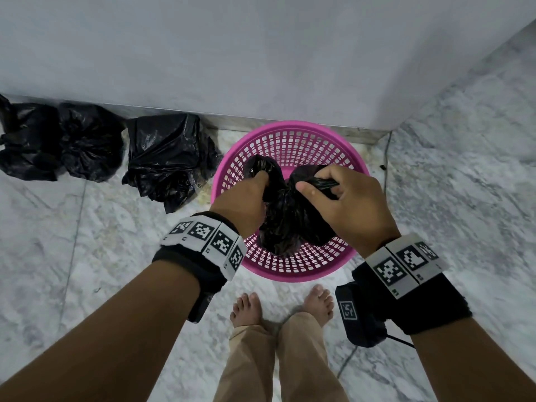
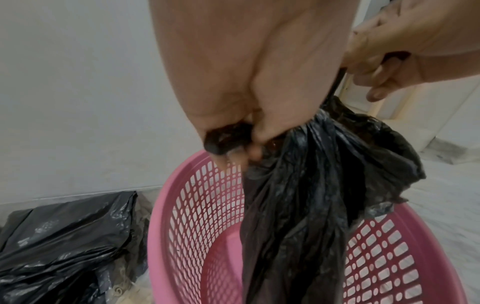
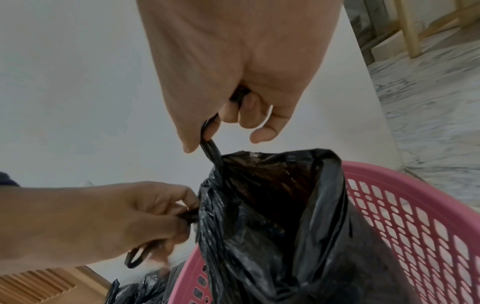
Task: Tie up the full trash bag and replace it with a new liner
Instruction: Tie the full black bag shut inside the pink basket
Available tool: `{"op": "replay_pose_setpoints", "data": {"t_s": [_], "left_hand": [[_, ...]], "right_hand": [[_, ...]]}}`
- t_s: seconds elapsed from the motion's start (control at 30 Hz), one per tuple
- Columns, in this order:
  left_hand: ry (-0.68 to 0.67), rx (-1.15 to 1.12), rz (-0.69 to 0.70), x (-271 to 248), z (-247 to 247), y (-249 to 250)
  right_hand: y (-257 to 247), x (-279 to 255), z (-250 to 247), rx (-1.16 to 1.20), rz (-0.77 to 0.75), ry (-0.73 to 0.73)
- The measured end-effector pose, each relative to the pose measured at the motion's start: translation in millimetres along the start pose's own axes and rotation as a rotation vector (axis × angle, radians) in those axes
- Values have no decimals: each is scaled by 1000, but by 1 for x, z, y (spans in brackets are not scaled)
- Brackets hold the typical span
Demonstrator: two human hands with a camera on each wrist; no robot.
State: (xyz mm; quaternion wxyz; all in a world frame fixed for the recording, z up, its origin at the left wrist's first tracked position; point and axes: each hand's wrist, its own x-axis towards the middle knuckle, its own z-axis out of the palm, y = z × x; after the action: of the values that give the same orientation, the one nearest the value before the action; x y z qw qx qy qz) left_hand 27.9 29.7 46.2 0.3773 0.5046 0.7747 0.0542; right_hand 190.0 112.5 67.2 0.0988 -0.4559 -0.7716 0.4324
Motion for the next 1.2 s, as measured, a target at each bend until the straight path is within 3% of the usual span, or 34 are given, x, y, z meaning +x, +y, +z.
{"op": "replay_pose_setpoints", "data": {"t_s": [0.2,0.37,0.5,0.63,0.73,0.93,1.2], "left_hand": [[97,-174,104,-2,-7,-6],[328,-304,69,-3,-20,-10],[428,-207,-71,0,-19,-21],[485,-264,-260,-2,-16,-45],[505,-262,-300,-4,-16,-50],[545,-313,-305,-6,-15,-44],[519,-245,-327,1,-23,-53]], "right_hand": [[9,8,-14,-42,54,79],[24,11,-22,-91,126,147],[37,11,-21,-144,232,164],[54,7,-27,-207,382,220],[62,2,-30,-226,436,242],[58,2,-26,-151,402,263],[32,4,-21,77,132,191]]}}
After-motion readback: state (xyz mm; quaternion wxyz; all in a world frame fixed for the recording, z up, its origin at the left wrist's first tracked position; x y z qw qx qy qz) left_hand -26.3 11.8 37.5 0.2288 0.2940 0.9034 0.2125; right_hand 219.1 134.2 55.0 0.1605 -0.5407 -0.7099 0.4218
